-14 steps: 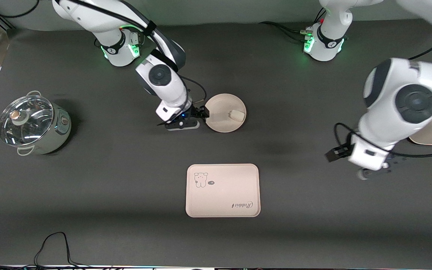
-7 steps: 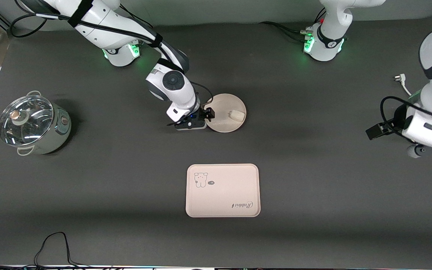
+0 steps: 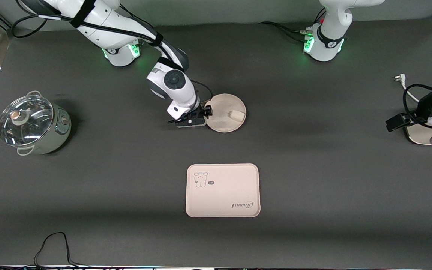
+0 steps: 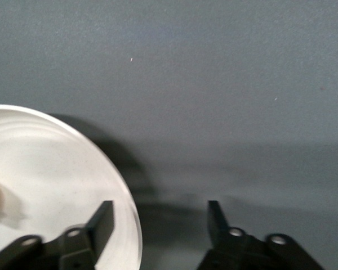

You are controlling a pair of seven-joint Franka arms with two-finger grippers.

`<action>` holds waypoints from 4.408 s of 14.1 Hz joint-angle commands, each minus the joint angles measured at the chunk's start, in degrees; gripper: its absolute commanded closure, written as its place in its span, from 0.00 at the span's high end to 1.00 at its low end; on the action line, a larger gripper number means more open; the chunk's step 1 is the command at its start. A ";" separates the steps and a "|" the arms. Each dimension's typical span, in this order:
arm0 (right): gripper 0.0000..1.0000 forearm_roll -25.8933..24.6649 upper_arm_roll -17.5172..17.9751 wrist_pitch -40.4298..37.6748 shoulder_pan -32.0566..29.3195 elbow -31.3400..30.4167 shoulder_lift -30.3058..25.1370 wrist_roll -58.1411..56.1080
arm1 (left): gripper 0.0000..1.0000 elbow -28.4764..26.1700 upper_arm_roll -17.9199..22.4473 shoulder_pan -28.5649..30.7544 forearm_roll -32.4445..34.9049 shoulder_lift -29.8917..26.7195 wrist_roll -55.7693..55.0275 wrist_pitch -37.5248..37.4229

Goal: Place bun in plate and plate on tray
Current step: 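Grasp the white plate rim with the right gripper, then carry the plate with the right gripper onto the bunny tray, then open the right gripper to release the plate on the tray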

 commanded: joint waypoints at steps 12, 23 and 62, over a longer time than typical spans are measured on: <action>0.00 -1.89 1.27 2.18 0.10 0.20 2.20 3.36 | 1.00 5.89 3.84 -7.36 0.19 -2.69 2.00 -5.06; 0.00 4.95 5.49 -10.12 -2.53 14.07 1.23 1.18 | 1.00 5.64 4.28 -6.92 0.29 -1.81 5.43 -5.24; 1.00 8.48 -4.17 -31.63 -6.92 52.16 12.17 -23.71 | 1.00 2.82 2.96 -5.69 -5.25 -2.42 3.41 -7.52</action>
